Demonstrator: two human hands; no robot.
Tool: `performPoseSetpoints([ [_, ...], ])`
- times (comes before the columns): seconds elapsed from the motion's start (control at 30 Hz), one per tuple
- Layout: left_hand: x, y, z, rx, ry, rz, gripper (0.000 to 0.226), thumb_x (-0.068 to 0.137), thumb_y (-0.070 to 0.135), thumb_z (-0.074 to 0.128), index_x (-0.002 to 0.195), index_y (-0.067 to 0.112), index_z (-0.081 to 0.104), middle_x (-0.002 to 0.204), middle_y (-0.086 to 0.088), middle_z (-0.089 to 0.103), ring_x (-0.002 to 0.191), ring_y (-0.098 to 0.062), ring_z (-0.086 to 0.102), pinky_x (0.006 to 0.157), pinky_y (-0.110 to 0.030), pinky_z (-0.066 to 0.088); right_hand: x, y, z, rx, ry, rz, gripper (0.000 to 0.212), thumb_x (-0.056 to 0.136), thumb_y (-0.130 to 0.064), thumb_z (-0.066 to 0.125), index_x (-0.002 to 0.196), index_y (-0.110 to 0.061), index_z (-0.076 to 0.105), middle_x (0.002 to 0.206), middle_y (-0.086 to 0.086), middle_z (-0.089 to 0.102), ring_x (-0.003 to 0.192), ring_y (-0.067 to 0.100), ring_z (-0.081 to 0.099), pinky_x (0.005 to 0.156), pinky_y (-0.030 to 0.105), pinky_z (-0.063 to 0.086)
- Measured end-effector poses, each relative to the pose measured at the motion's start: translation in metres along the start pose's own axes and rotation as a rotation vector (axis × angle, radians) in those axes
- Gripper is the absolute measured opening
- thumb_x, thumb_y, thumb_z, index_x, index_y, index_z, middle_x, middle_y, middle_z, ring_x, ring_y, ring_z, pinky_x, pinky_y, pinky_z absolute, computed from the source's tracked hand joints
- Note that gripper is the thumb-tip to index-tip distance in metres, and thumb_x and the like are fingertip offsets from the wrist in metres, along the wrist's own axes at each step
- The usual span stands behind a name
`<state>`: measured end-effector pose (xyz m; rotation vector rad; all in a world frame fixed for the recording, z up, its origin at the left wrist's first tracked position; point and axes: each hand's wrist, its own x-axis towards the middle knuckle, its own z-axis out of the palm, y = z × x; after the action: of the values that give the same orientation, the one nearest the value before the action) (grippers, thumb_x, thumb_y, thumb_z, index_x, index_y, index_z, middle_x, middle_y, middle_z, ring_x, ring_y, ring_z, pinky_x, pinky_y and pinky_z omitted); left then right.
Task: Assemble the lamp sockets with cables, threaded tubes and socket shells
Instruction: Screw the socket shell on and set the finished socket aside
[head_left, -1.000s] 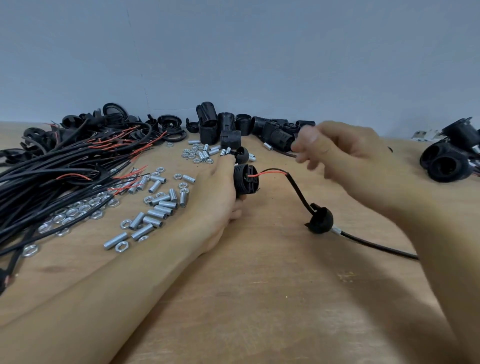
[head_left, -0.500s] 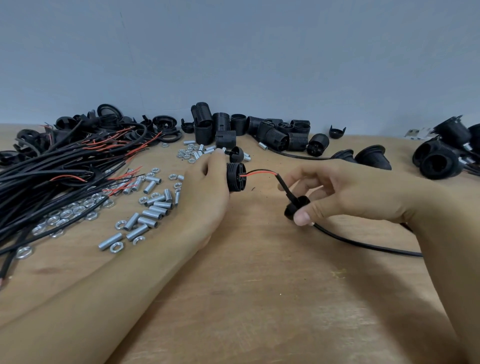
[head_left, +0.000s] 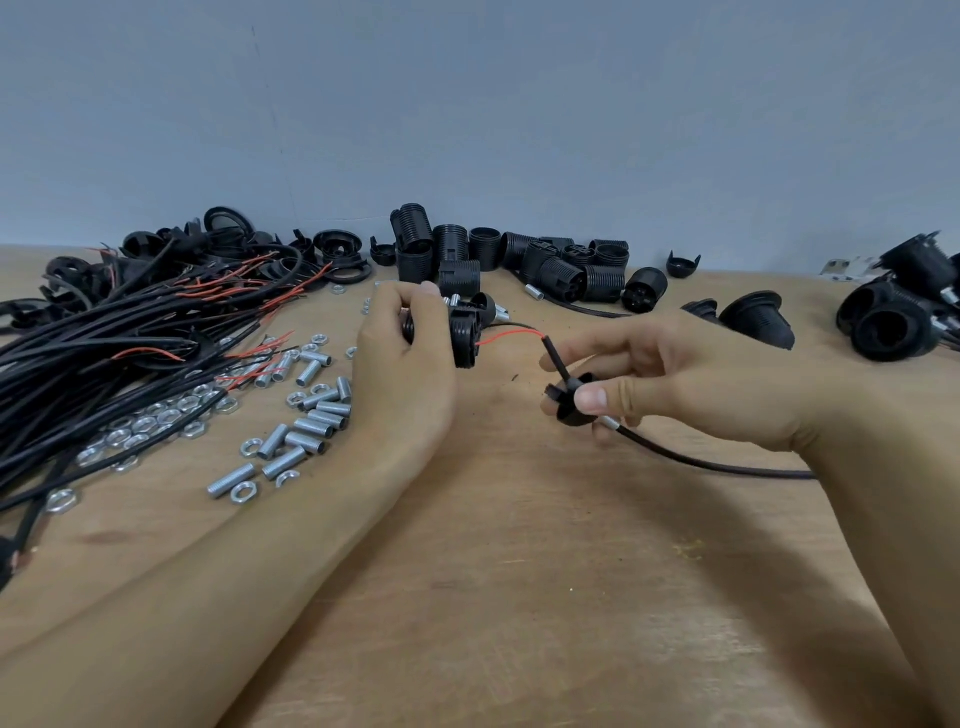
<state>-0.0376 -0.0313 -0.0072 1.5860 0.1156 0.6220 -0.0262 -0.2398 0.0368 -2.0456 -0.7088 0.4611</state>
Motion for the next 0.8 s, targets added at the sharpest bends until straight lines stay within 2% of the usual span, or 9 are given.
performPoseSetpoints([
  [0.07,0.0,-0.002,0.0,-0.002,-0.02,0.037,0.018,0.087,0.045,0.044,0.073,0.036,0.051,0.061,0.019,0.048,0.065,-0.014,0.045,0.066,-0.04,0.04,0.002,0.002,0.003,0.022,-0.021,-0.004,0.035,0.083,-0.025,0.064,0.118,-0.026,0.066,0.107,0.007,0.074,0.104,0.036,0.066,0.079,0.037,0.053],
  [0.13,-0.001,-0.002,0.0,0.012,-0.033,0.088,0.017,0.09,0.04,0.042,0.077,0.034,0.053,0.061,0.02,0.048,0.065,-0.011,0.045,0.065,-0.04,0.041,0.003,0.002,0.005,0.04,-0.011,-0.024,0.031,0.086,-0.018,0.062,0.115,-0.027,0.068,0.107,0.009,0.074,0.102,0.031,0.067,0.077,0.027,0.053],
  [0.23,-0.003,0.001,-0.001,0.015,-0.018,0.129,0.021,0.092,0.034,0.041,0.077,0.033,0.056,0.064,0.021,0.051,0.067,-0.01,0.046,0.065,-0.042,0.041,0.001,-0.001,0.008,-0.05,0.019,-0.051,0.035,0.092,-0.01,0.062,0.112,-0.038,0.067,0.108,-0.007,0.074,0.102,0.012,0.069,0.084,0.022,0.053],
  [0.3,-0.004,0.004,-0.001,0.003,-0.009,0.132,0.021,0.091,0.033,0.041,0.078,0.031,0.057,0.066,0.022,0.053,0.07,-0.009,0.048,0.066,-0.042,0.042,0.001,-0.003,0.011,-0.127,0.044,-0.06,0.044,0.093,-0.005,0.063,0.106,-0.047,0.067,0.108,-0.018,0.072,0.105,0.007,0.067,0.091,0.021,0.052],
  [0.4,-0.006,0.006,-0.001,-0.019,-0.02,0.121,0.017,0.09,0.036,0.044,0.079,0.028,0.056,0.067,0.019,0.053,0.073,-0.01,0.05,0.07,-0.042,0.044,0.004,-0.006,0.016,-0.238,0.043,-0.026,0.052,0.093,-0.012,0.065,0.095,-0.064,0.062,0.102,-0.03,0.067,0.097,0.003,0.066,0.084,0.013,0.05],
  [0.5,-0.008,0.006,-0.003,-0.016,-0.057,0.168,0.016,0.091,0.039,0.061,0.082,0.027,0.054,0.067,0.014,0.053,0.065,-0.009,0.051,0.063,-0.034,0.045,0.004,-0.006,0.018,-0.272,0.053,0.018,0.04,0.093,-0.018,0.066,0.103,-0.055,0.059,0.098,-0.025,0.068,0.08,0.008,0.066,0.079,0.028,0.054],
  [0.6,-0.01,0.006,-0.004,-0.005,-0.092,0.224,0.029,0.079,0.039,0.078,0.086,0.025,0.053,0.07,0.0,0.059,0.063,-0.018,0.058,0.06,-0.032,0.047,0.004,-0.008,0.022,-0.249,0.069,0.074,0.04,0.092,-0.02,0.066,0.124,-0.041,0.056,0.103,-0.015,0.072,0.095,0.017,0.068,0.095,0.043,0.052],
  [0.7,-0.011,0.006,-0.004,-0.073,-0.125,0.222,0.036,0.073,0.029,0.084,0.088,0.019,0.053,0.073,-0.005,0.065,0.066,-0.029,0.068,0.06,-0.042,0.058,0.006,-0.009,0.022,-0.368,0.09,0.082,0.042,0.091,-0.027,0.068,0.128,-0.042,0.053,0.114,-0.02,0.067,0.1,0.008,0.063,0.095,0.041,0.049],
  [0.8,-0.009,0.005,-0.004,-0.169,-0.152,0.214,0.034,0.073,0.016,0.083,0.087,0.017,0.052,0.072,-0.004,0.065,0.059,-0.025,0.068,0.053,-0.033,0.057,0.007,-0.008,0.022,-0.346,0.099,0.072,0.042,0.091,-0.027,0.068,0.128,-0.04,0.054,0.116,-0.015,0.066,0.083,0.004,0.061,0.086,0.036,0.049],
])
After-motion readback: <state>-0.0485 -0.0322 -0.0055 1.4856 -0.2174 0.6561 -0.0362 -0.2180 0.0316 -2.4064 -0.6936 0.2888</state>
